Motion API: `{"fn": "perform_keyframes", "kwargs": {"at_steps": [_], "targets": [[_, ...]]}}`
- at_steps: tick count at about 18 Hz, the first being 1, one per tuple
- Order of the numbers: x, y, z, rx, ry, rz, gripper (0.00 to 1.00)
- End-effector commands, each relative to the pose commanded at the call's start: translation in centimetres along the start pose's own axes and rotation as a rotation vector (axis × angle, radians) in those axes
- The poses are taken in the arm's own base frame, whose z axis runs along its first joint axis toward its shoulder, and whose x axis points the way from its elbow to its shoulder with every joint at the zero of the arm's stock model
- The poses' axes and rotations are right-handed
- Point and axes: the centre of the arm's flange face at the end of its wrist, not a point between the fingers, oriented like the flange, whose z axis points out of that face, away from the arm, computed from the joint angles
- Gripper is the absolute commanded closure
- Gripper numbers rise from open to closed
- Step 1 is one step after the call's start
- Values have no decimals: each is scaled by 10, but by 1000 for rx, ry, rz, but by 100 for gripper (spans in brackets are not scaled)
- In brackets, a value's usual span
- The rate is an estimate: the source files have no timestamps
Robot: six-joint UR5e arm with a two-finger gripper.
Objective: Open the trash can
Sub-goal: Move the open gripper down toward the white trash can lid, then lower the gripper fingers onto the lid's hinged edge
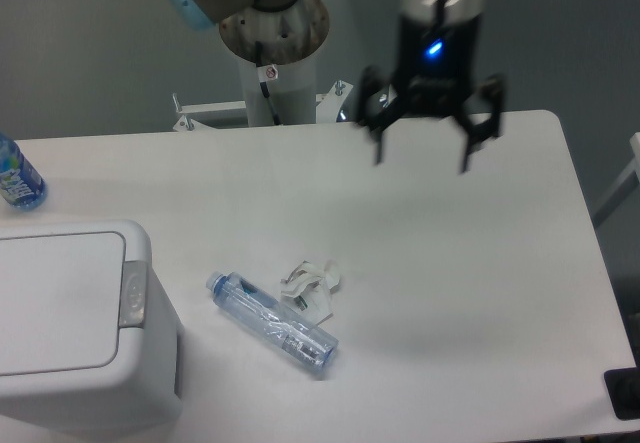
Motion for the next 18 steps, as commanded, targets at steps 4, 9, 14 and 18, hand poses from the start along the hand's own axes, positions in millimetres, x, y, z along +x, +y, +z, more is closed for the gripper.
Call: {"fn": "perform_keyframes", "kwargs": {"at_steps": [4, 9, 14, 18], "targets": [[34, -16, 23, 58, 118, -117, 0], [65, -26, 44, 49, 169, -125, 0], [97, -35, 68, 55, 194, -89, 0], [108, -36, 77, 45, 205, -74, 0]]}}
